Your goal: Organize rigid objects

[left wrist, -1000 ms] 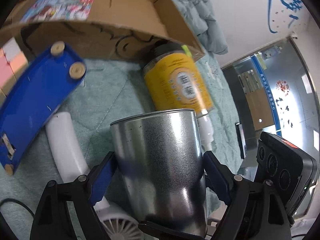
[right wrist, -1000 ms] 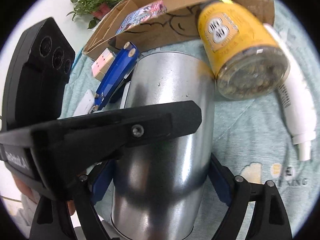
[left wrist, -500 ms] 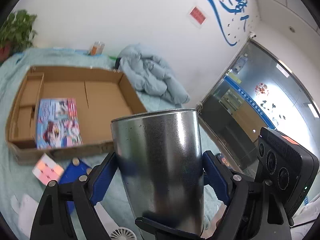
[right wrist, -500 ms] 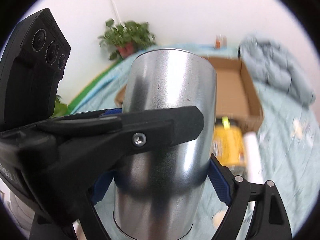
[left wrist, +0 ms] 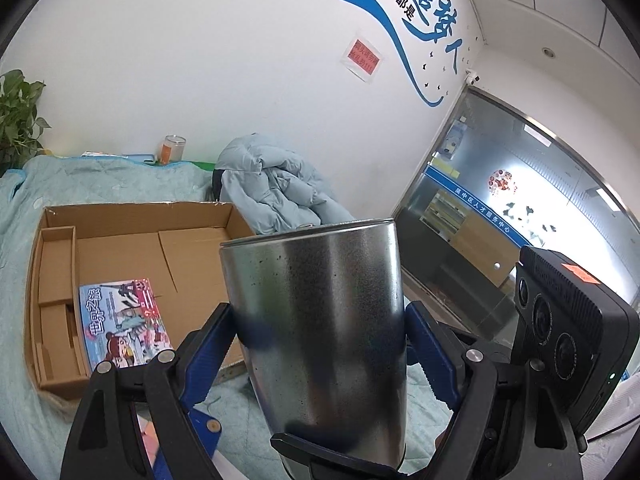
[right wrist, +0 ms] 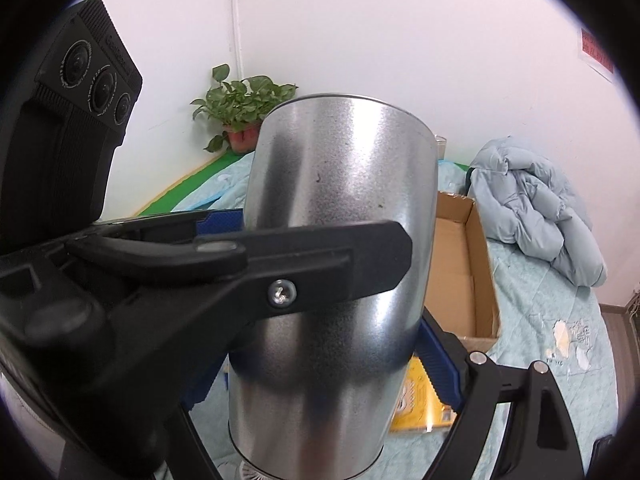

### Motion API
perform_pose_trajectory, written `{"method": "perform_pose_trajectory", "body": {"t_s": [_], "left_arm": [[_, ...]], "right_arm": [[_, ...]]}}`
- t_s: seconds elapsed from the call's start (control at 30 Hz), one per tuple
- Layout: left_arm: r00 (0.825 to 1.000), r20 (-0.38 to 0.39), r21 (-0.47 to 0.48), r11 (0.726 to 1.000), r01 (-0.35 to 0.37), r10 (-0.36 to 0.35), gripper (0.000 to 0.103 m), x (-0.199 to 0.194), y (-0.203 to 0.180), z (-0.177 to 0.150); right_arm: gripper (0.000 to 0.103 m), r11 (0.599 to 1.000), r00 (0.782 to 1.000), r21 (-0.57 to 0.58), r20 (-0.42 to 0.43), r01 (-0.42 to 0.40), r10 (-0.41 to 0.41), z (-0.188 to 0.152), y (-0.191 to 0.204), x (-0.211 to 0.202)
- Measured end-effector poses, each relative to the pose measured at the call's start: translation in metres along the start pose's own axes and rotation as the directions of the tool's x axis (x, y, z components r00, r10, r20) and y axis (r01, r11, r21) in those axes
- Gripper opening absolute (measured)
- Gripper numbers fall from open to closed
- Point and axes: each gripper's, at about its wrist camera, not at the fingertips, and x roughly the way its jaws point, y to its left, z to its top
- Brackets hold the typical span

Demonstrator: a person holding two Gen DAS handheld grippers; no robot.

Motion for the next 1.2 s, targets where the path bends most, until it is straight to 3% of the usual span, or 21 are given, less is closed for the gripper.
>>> {"method": "perform_pose_trajectory", "body": {"t_s": [0.3,0.73,0.93,1.2], "left_arm": [[0.999,-0.041,-0.020,1.000,-0.003,0.002,0.083,0.047,0.032,0.023],[0.987,-0.156,-0.127,0.992,0.002,-0.021,0.083,0.151,0.119,0.035],[0.966,-0.259,-0.186,0.981,-0.058,0.008,0.083,0.203,0.156,0.033],[0.926,-0.377,-0.271,0.955,-0.120,0.010,0.084,0.254,0.191,0.015]], "right_arm": [[0.087,1.000,0.999,0.011,-0.036,0.001,0.000,0.015,-0.014,0.029],[0.087,0.999,0.987,0.043,-0.157,-0.005,0.012,0.027,-0.050,0.108],[0.087,0.993,0.963,0.103,-0.254,-0.059,0.084,0.026,-0.077,0.154],[0.087,0.979,0.909,0.172,-0.383,-0.109,0.168,0.012,-0.093,0.192]]}}
